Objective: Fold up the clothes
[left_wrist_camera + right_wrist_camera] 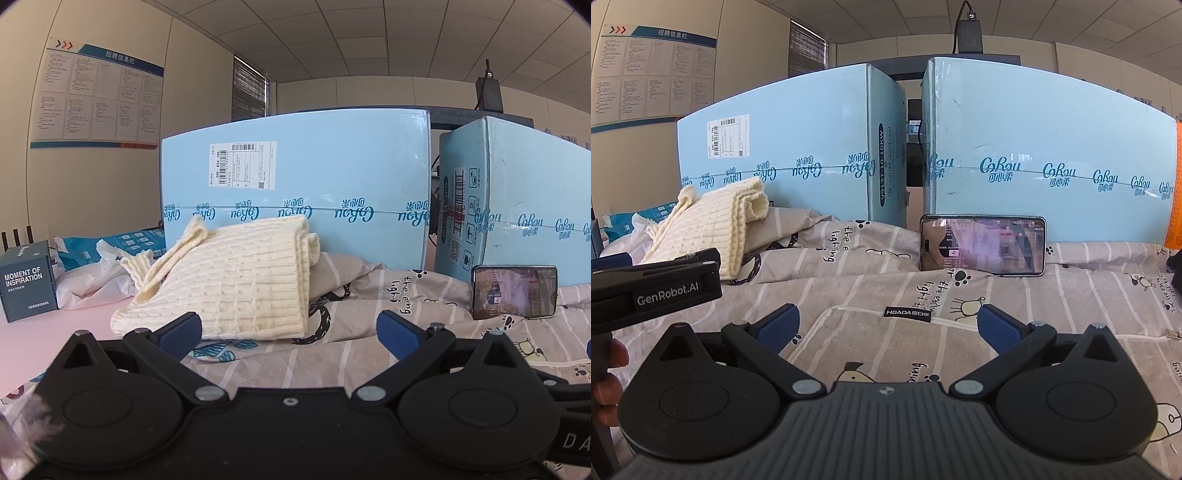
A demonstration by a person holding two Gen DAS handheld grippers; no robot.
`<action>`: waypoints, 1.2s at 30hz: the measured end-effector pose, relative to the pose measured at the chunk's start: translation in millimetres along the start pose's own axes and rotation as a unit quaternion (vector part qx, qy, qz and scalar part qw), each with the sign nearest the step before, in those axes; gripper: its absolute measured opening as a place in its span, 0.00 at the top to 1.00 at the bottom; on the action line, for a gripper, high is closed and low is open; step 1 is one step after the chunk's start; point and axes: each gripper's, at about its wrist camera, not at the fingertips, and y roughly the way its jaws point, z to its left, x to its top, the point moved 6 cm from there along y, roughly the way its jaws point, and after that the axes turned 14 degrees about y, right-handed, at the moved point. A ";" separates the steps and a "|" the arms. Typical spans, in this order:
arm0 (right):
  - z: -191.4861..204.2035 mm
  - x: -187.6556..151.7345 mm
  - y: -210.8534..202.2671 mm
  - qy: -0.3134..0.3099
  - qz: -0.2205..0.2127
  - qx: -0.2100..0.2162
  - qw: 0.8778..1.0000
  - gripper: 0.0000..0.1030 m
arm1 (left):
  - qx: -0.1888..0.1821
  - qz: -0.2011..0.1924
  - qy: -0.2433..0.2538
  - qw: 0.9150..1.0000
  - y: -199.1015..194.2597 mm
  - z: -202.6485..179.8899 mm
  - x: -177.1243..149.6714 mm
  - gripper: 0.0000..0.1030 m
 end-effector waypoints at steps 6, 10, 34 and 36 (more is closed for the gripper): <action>-1.4 -0.9 -0.2 0.002 -0.002 -0.002 1.000 0.00 | -0.005 0.005 0.004 1.000 -2.7 -6.6 -3.6 0.00; 1.0 -1.2 2.7 0.003 -0.002 -0.002 1.000 0.00 | -0.005 0.013 0.011 1.000 0.9 -8.6 -8.0 0.00; -5.6 7.1 -3.8 0.016 -0.014 -0.007 1.000 0.00 | 0.001 0.017 0.030 0.999 2.6 -15.2 -9.3 0.00; -5.9 7.8 -4.0 0.016 -0.016 -0.007 1.000 0.00 | 0.001 0.017 0.032 0.999 2.8 -16.3 -9.1 0.00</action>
